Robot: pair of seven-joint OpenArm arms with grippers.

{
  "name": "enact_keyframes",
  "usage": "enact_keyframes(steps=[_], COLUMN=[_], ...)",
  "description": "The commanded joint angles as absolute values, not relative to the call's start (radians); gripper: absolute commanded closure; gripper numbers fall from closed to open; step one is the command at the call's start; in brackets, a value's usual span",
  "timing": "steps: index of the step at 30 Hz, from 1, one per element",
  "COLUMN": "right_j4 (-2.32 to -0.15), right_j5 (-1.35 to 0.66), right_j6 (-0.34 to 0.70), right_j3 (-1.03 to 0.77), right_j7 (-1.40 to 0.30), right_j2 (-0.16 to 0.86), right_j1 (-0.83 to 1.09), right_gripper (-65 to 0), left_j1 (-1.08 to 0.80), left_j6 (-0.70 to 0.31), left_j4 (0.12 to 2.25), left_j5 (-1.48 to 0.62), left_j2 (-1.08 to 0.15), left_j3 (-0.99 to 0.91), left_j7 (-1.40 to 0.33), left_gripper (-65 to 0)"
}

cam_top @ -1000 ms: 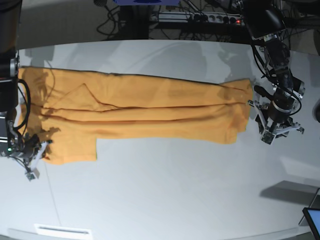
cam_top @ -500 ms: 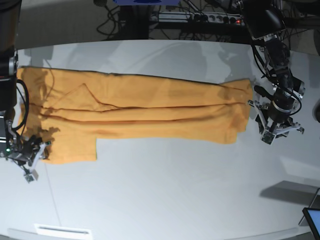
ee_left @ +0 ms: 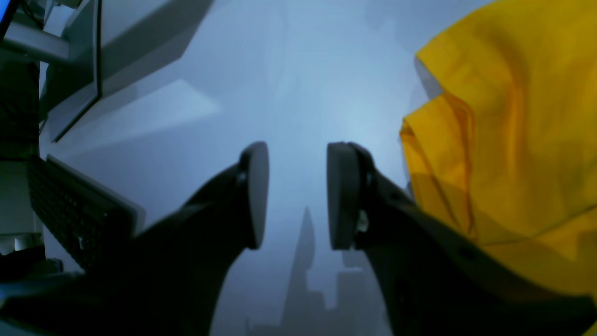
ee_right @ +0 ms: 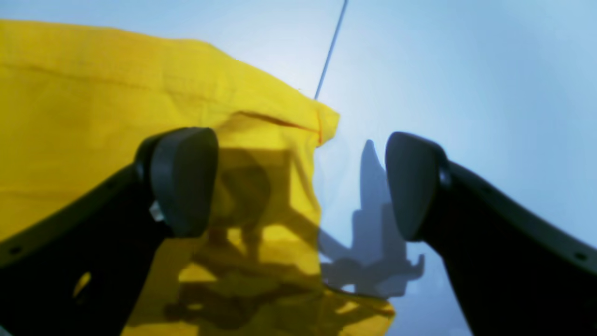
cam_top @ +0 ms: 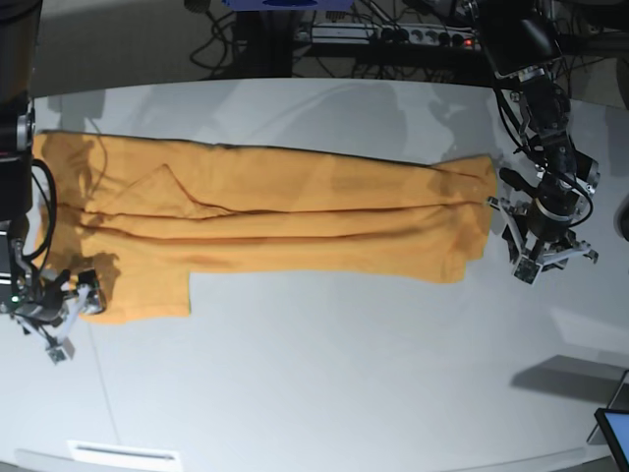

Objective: Fold the T-shirt properly

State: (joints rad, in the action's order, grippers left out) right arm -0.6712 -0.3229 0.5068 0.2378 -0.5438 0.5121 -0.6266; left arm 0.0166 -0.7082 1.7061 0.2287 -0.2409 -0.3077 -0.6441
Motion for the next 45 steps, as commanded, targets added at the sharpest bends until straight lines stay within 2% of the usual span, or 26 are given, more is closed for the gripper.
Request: enact_keyframes(steps=[1, 14, 19, 24, 35, 39, 45], right_j4=[-0.687, -0.578, -0.555, -0.526, -0.524, -0.524, -0.524], right_j5=[-0.332, -0.340, -0.341, -0.338, -0.334, -0.334, -0.332], right_j6=[0.507, 0.518, 0.639, 0.688, 0.684, 0.598, 0.595], right_j3=[0.228, 0.225, 0.133, 0.096, 0.094, 0.101, 0.101], right_j7=[-0.522, -0.521, -0.529, -0.564, -0.558, -0.553, -0.542], right_j2=[0.530, 0.521, 0.519, 0.503, 0.490, 0.496, 0.512], right_j1=[-0.673, -0.707, -0.723, -0.742, -0.742, -0.742, -0.742], right_gripper=[-54.1, -54.1, -54.1, -54.1, -54.1, -54.4, -54.6], left_j1=[0.031, 0.030, 0.030, 0.008, -0.007, -0.007, -0.007], left_j6=[-0.698, -0.698, -0.698, -0.698, -0.698, -0.698, -0.698], left_j4=[1.721, 1.721, 1.721, 1.721, 1.727, 1.728, 1.728], left_j5=[0.225, 0.225, 0.225, 0.225, 0.225, 0.225, 0.225], left_j2=[-0.255, -0.257, -0.257, -0.257, -0.266, -0.268, -0.268], left_j3=[-0.312, -0.312, -0.312, -0.312, -0.314, -0.314, -0.314], left_j7=[-0.630, -0.630, -0.630, -0.630, -0.630, -0.630, -0.630], left_gripper=[-21.7, -21.7, -21.7, -21.7, -21.7, -21.7, -21.7])
